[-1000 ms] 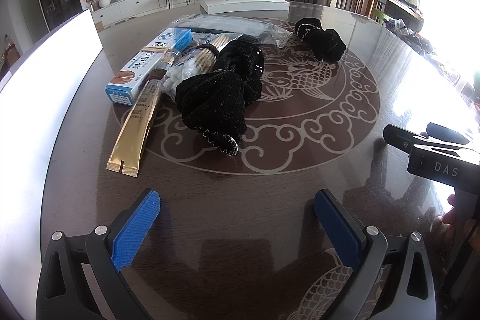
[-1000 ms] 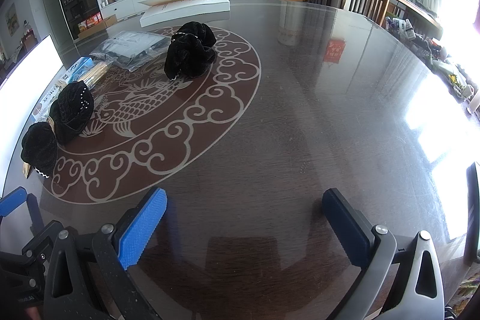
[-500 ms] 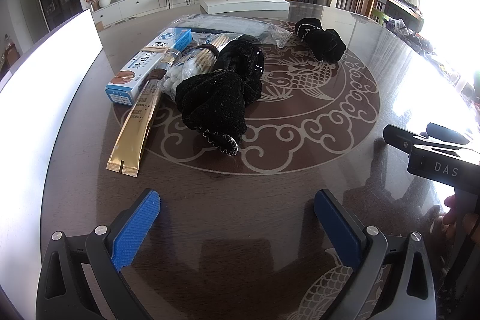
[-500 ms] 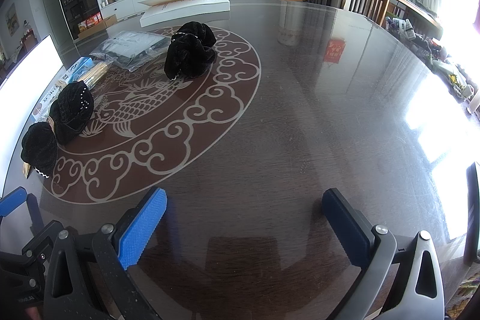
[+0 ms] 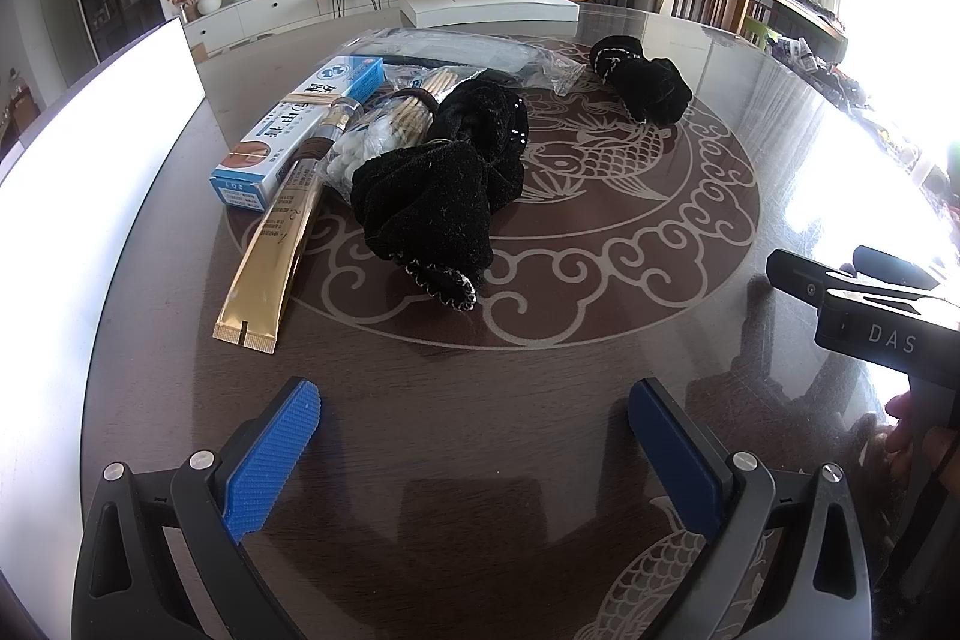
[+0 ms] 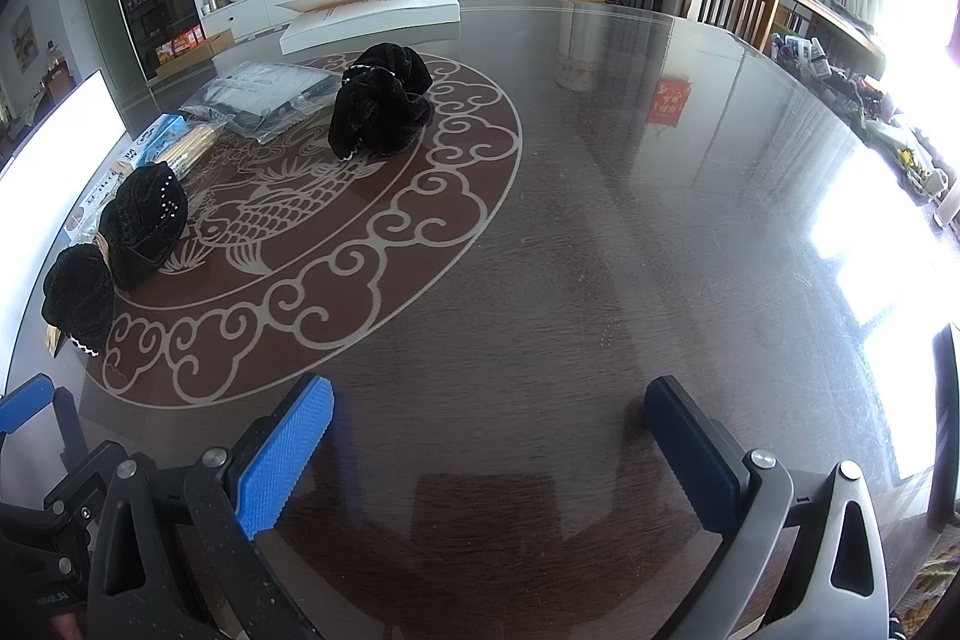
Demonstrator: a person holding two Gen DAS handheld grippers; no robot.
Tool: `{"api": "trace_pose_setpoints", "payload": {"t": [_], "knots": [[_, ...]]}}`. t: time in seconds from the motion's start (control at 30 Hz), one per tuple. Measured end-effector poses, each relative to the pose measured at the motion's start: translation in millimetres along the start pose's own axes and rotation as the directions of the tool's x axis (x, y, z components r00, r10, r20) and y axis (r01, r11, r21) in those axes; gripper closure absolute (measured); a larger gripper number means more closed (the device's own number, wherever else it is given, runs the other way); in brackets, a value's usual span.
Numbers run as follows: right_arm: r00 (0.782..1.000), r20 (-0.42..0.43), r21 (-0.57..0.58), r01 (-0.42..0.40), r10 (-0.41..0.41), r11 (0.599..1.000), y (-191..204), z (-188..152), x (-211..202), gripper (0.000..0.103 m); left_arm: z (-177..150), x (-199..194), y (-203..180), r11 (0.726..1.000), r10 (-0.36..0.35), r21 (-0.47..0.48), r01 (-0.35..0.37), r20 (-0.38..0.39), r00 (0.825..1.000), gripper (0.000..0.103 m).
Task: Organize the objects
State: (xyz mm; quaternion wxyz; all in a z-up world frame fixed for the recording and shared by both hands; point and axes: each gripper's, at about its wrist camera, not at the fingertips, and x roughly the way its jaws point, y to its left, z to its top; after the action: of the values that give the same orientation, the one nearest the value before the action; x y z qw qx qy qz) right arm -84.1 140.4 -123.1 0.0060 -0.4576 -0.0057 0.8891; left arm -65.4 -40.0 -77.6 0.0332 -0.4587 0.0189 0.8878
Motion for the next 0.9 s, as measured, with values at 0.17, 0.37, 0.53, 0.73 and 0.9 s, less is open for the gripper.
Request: {"api": "trace_pose_setpoints", "payload": {"t": [0.17, 0.37, 0.53, 0.73, 0.9], "knots": [[1.000, 0.000, 0.000, 0.000, 0.000, 1.000, 0.1, 0.0, 0.0, 0.000, -0.1, 0.0, 0.0, 1.000, 0.000, 0.000, 0.000, 0.000, 1.000, 0.000], [1.000, 0.000, 0.000, 0.000, 0.000, 1.000, 0.1, 0.0, 0.1, 0.000, -0.2, 0.0, -0.2, 1.000, 0.000, 0.000, 0.000, 0.000, 1.000, 0.000], [1.000, 0.000, 0.000, 0.000, 0.000, 1.000, 0.1, 0.1, 0.1, 0.000, -0.3, 0.0, -0.1, 1.000, 0.000, 0.000, 0.000, 0.000, 1.000, 0.000], [1.000, 0.000, 0.000, 0.000, 0.000, 1.000, 0.1, 0.1, 0.2, 0.000, -0.4, 0.0, -0.1, 1.000, 0.000, 0.000, 0.000, 0.000, 1.000, 0.000], [1.000, 0.000, 0.000, 0.000, 0.000, 1.000, 0.1, 0.1, 0.2, 0.000, -0.1, -0.1, 0.5, 1.000, 0.000, 0.000, 0.000, 0.000, 1.000, 0.000]]}}
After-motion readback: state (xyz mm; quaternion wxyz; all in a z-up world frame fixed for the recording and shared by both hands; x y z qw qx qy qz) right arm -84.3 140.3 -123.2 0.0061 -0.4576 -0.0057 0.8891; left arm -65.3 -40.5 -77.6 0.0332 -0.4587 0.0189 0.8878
